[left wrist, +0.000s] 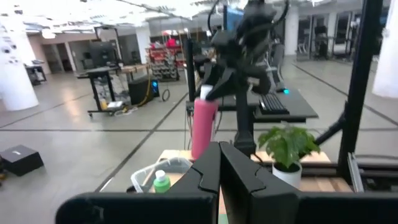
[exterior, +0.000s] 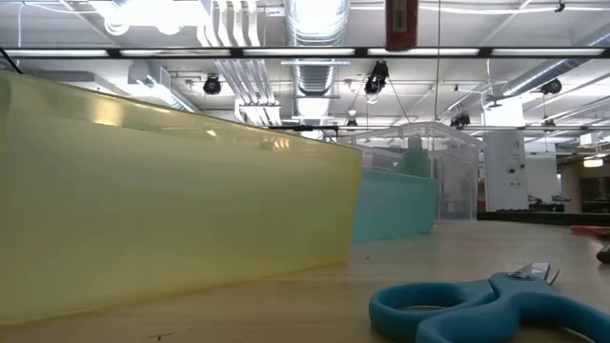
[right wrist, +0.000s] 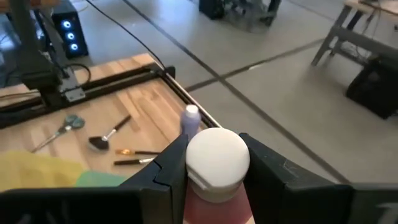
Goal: Pick & Place Paint Supplies
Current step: Put the red paint bottle into the transparent bin
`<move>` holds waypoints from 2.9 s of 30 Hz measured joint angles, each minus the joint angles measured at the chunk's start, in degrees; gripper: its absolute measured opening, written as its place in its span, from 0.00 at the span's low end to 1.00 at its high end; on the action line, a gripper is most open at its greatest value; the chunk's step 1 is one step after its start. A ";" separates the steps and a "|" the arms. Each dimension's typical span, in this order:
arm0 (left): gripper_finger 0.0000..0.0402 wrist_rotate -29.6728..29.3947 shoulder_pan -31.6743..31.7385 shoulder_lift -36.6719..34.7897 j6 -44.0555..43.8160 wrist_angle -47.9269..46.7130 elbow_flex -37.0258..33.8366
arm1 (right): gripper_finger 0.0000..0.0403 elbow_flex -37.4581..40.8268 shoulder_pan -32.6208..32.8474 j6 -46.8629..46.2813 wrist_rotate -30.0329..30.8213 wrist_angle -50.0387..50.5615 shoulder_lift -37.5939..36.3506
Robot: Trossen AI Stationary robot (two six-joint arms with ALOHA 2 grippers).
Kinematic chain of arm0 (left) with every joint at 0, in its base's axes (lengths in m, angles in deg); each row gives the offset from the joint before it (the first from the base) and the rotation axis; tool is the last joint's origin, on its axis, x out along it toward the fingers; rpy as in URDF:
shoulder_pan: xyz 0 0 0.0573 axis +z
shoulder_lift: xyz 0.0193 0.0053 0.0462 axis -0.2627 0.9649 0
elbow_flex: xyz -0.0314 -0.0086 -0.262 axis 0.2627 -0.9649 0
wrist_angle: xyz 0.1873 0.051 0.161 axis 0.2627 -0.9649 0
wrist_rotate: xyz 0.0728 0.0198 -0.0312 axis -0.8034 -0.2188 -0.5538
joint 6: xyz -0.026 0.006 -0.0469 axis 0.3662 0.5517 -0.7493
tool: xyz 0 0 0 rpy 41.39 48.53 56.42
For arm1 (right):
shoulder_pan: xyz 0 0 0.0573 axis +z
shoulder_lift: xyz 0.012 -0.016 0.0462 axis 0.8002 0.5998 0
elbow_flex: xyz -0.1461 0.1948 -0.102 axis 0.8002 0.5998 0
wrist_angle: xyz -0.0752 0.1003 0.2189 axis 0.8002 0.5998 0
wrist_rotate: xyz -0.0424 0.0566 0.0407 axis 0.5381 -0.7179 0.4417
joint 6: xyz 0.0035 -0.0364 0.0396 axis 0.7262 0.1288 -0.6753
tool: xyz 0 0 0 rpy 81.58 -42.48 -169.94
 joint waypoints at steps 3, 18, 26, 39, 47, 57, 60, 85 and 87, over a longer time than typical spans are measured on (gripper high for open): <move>0.03 -0.80 0.00 0.04 1.09 2.37 0.00 | 0.28 4.19 -3.71 0.67 -4.38 -1.39 -2.85; 0.03 -4.10 0.11 1.90 1.08 4.29 -0.02 | 0.28 33.76 -16.89 5.88 -16.14 -24.11 -15.71; 0.03 -4.78 0.11 3.43 0.00 5.12 -0.04 | 0.28 44.41 -20.94 4.77 -21.84 -34.43 -20.25; 0.03 -5.83 0.55 4.71 0.02 6.41 -0.04 | 0.28 49.76 -26.95 4.68 -23.29 -36.33 -21.13; 0.03 -6.04 0.96 4.90 -0.02 6.54 -0.04 | 0.28 52.56 -27.27 4.23 -21.99 -36.53 -21.86; 0.03 -6.04 2.39 4.90 -0.06 6.54 -0.04 | 0.28 56.79 -27.71 3.67 -19.01 -36.47 -24.22; 0.03 -6.04 2.54 4.90 -0.13 6.54 -0.04 | 0.28 59.09 -28.32 2.76 -18.96 -38.70 -24.29; 0.03 -6.02 2.89 4.90 -0.40 6.54 -0.09 | 0.28 67.31 -36.29 2.95 -22.67 -42.60 -25.75; 0.03 -6.03 2.89 4.90 -0.41 6.55 -0.09 | 0.28 67.37 -36.31 3.01 -22.43 -42.64 -25.56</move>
